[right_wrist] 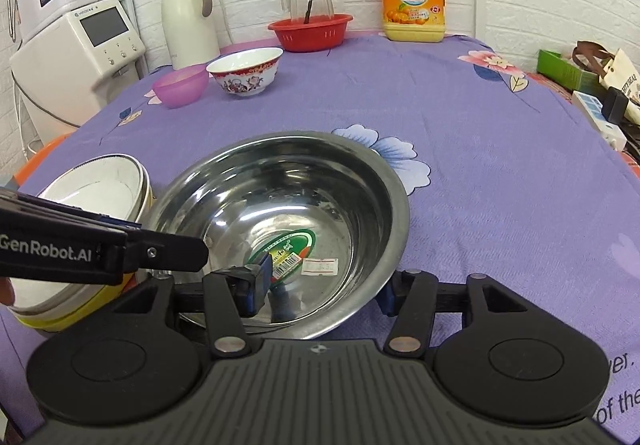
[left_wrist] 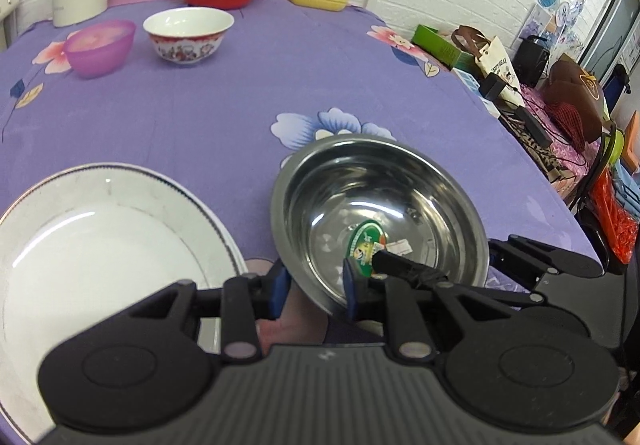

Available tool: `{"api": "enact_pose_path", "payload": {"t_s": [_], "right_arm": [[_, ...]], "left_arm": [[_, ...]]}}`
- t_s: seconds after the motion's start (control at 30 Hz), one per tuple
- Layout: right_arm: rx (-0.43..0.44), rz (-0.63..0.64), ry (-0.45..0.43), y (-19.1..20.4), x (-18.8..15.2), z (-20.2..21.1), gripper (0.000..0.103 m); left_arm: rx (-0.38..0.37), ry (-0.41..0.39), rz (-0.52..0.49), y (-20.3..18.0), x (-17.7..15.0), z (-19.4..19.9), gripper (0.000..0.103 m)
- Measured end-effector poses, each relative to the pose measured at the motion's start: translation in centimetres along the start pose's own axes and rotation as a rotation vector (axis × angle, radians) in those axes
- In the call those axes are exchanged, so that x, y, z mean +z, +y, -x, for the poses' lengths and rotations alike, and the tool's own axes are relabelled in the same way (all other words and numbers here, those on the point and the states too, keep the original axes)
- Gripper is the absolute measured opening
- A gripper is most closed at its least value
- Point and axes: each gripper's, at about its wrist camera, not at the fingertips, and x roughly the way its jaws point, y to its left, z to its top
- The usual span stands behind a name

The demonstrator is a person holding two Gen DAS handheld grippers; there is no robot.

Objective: Organize plates and bowls
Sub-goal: 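Lower the steel bowl onto the plates and open both grippers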

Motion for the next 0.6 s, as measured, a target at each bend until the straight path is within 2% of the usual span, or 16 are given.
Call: {"api": "enact_pose_path", "payload": {"t_s": [0.1, 0.2, 0.23, 0.27, 0.3, 0.33, 0.37, 0.6], "right_arm": [[0.002, -0.007, -0.001, -0.2, -0.2, 0.2, 0.093], [0.006, 0.017, 0.014, 0.1, -0.3, 0.3, 0.103], [0.005, 0.02, 0.016, 0.2, -0.3, 0.5, 0.103], [0.004, 0.018, 0.009, 0.1, -0.4, 0.7, 0.103], [-0.002, 0.009, 0.001, -0.1, -0.4, 0.9, 0.103], [-0.013, -0.006, -0.006, -0.5, -0.4, 1.1, 0.103], [-0.02, -0.026, -0.014, -0.9, -0.3, 1.3, 0.103], [-0.033, -0.155, -0.123, -4.1, 0.8, 4.5, 0.103]], "left_arm": [[-0.018, 0.005, 0.007, 0.1, 0.1, -0.2, 0.019], [-0.023, 0.006, 0.006, 0.0, 0.0, -0.3, 0.019], [-0.025, 0.007, 0.002, 0.0, 0.0, -0.3, 0.02], [-0.022, 0.004, -0.004, 0.0, -0.1, -0.3, 0.025], [-0.014, -0.008, -0.01, -0.1, 0.0, -0.1, 0.042], [-0.008, -0.027, -0.016, -0.1, 0.1, 0.2, 0.05], [-0.006, -0.047, -0.018, -0.3, 0.3, 0.6, 0.064], [0.011, -0.178, -0.031, 0.3, 2.7, 4.0, 0.07]]}}
